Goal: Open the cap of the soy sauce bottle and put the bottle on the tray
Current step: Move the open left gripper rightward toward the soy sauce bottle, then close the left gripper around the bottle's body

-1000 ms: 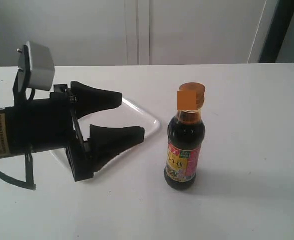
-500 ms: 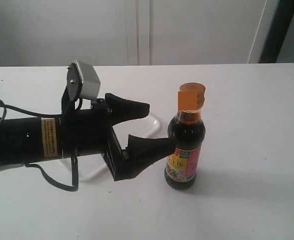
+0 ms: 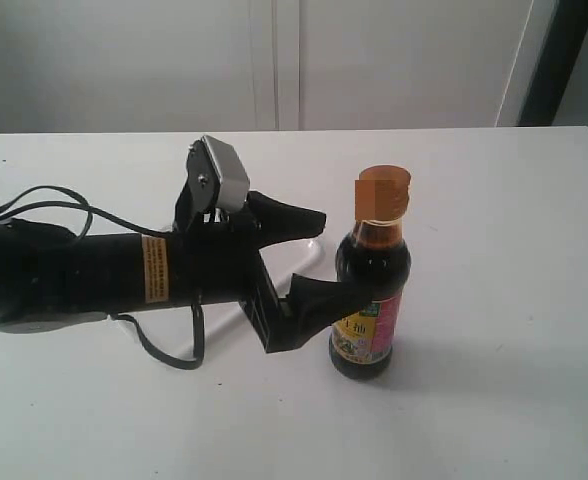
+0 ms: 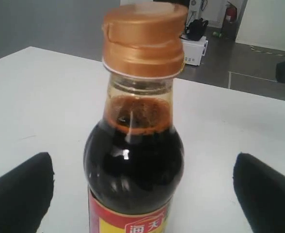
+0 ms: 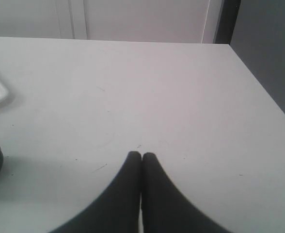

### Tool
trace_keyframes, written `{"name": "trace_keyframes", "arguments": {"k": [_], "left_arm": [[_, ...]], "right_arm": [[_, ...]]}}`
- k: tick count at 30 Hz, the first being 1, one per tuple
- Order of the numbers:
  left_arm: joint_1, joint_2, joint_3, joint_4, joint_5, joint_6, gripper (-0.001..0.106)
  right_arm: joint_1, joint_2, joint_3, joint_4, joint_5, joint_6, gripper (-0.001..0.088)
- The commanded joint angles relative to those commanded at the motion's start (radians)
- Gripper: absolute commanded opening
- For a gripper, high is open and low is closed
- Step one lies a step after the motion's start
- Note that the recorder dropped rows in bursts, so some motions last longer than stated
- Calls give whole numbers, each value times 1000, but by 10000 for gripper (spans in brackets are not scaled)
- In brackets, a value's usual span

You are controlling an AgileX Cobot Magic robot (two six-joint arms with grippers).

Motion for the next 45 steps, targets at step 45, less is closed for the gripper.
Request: {"name": "trace_keyframes", "arguments": {"k": [45], "left_arm": [[-82,257,-204,-74,26,10,1037]], "right_arm": [[0,0,0,0,0,0,0]]}}
